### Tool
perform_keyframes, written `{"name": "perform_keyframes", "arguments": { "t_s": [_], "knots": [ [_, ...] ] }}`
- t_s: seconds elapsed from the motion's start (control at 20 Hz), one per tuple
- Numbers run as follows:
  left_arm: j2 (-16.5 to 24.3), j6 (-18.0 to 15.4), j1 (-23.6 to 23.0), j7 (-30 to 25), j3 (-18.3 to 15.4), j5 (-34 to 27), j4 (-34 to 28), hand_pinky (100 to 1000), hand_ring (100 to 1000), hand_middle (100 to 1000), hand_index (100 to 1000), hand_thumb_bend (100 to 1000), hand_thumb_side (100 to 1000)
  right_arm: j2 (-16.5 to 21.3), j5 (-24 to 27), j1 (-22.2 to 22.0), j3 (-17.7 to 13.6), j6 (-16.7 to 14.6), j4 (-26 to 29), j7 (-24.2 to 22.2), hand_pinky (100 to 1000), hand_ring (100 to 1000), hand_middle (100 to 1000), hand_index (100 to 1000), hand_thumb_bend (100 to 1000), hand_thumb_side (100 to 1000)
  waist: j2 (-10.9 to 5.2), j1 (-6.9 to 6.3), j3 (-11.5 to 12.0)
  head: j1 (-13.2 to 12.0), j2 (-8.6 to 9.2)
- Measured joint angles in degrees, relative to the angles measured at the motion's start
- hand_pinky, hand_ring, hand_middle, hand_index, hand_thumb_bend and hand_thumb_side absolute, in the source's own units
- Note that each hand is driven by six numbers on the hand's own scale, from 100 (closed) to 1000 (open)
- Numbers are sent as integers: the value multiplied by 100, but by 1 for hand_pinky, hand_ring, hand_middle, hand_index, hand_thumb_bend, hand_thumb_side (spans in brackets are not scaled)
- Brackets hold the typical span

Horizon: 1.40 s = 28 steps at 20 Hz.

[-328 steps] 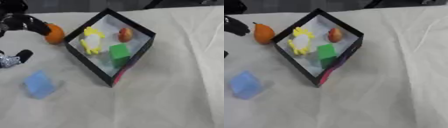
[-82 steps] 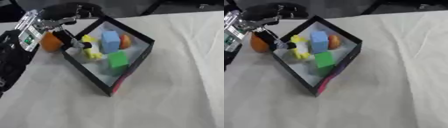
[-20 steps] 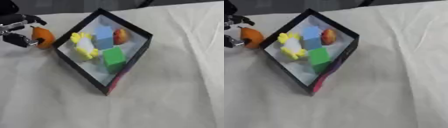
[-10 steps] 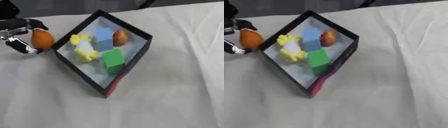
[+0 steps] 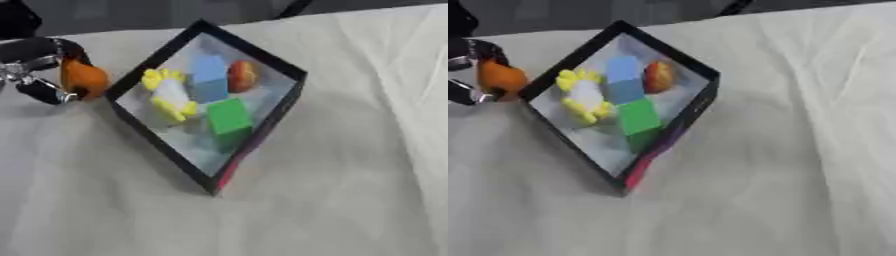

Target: Pick up objects on the table and place them in the box.

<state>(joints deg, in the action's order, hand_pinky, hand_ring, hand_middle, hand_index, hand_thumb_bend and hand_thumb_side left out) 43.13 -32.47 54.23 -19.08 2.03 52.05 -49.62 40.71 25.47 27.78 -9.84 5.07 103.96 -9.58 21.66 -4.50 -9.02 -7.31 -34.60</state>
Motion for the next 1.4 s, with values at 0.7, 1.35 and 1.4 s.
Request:
{"name": "perform_keyframes", "arguments": {
  "t_s": [0.7,1.35,1.4],
  "knots": [
    [182,-411,-136,279,370,-1316,-1619,804,809,603,576,100,130,-2,39,-61,-1,0,-28,-2,954,647,570,792,100,540,-29,0,143,152,-114],
    [263,-698,-22,-170,1594,-2029,-3698,790,795,608,558,212,198,1,211,-53,-1,7,-11,50,952,646,570,791,100,538,-246,0,123,160,-209],
    [209,-743,-20,-196,1694,-1914,-3637,791,795,609,560,209,201,1,212,-52,-1,8,-8,51,952,646,570,791,100,538,-246,0,111,145,-209]
  ]
}}
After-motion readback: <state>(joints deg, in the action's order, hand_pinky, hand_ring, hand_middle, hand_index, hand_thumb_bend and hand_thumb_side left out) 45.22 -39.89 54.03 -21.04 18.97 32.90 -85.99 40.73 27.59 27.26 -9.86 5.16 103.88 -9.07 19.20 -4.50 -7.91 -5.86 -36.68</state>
